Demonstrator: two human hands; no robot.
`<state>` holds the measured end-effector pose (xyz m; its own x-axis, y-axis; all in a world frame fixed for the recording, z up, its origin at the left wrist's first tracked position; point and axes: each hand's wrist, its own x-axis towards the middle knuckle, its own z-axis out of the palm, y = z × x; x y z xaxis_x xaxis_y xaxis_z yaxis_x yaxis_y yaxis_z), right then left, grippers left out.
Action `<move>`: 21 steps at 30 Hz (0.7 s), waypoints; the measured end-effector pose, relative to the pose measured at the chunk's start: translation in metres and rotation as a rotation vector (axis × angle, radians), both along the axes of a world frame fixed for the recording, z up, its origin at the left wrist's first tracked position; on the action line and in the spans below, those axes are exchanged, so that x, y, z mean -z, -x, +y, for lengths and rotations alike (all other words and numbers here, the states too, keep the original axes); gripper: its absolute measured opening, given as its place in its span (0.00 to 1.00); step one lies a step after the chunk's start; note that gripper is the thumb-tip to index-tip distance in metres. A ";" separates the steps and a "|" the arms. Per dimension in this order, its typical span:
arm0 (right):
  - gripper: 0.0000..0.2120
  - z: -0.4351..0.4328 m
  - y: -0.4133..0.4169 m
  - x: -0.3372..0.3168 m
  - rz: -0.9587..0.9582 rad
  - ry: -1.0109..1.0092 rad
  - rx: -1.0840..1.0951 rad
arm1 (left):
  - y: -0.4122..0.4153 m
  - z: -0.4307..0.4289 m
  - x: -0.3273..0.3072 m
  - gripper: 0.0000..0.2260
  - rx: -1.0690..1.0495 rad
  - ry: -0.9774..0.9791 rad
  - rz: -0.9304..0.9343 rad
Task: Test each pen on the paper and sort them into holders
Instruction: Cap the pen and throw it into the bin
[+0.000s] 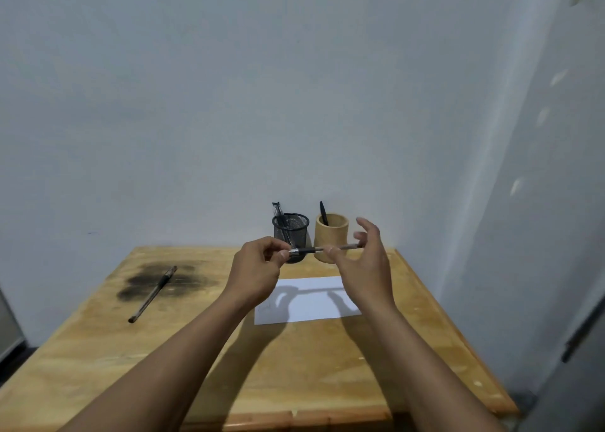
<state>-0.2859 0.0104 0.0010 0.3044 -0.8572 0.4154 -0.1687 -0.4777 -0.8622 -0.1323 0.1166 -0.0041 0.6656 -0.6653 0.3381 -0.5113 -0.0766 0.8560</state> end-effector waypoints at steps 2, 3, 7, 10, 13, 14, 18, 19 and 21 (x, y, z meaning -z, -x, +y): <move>0.20 -0.003 0.002 -0.002 0.213 0.308 0.010 | 0.007 -0.005 -0.001 0.06 0.024 0.009 -0.003; 0.14 -0.005 0.002 -0.004 0.323 0.425 0.005 | 0.011 -0.007 -0.001 0.06 0.039 0.009 0.001; 0.08 -0.012 0.012 -0.014 0.563 0.527 -0.029 | 0.024 -0.017 -0.005 0.06 0.079 0.041 0.029; 0.08 -0.018 0.033 -0.018 0.568 0.422 -0.020 | 0.043 -0.026 -0.006 0.08 0.073 0.041 -0.009; 0.09 -0.030 0.064 -0.012 0.594 0.324 0.022 | 0.069 -0.036 0.002 0.15 0.125 0.013 -0.092; 0.09 -0.034 0.075 -0.009 0.601 0.302 0.046 | 0.078 -0.041 0.008 0.16 0.157 -0.007 -0.141; 0.10 -0.046 0.123 -0.002 0.606 0.230 0.156 | 0.115 -0.063 0.033 0.21 0.257 -0.191 -0.359; 0.10 -0.048 0.136 0.000 0.601 0.217 0.186 | 0.125 -0.068 0.037 0.22 0.284 -0.228 -0.396; 0.10 -0.053 0.165 0.007 0.604 0.187 0.246 | 0.148 -0.079 0.044 0.24 0.361 -0.296 -0.460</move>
<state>-0.4511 -0.0430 -0.0062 0.3350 -0.8615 0.3816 -0.7180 -0.4956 -0.4887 -0.2799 0.0379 -0.0478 0.2137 -0.9287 0.3031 -0.8580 -0.0301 0.5127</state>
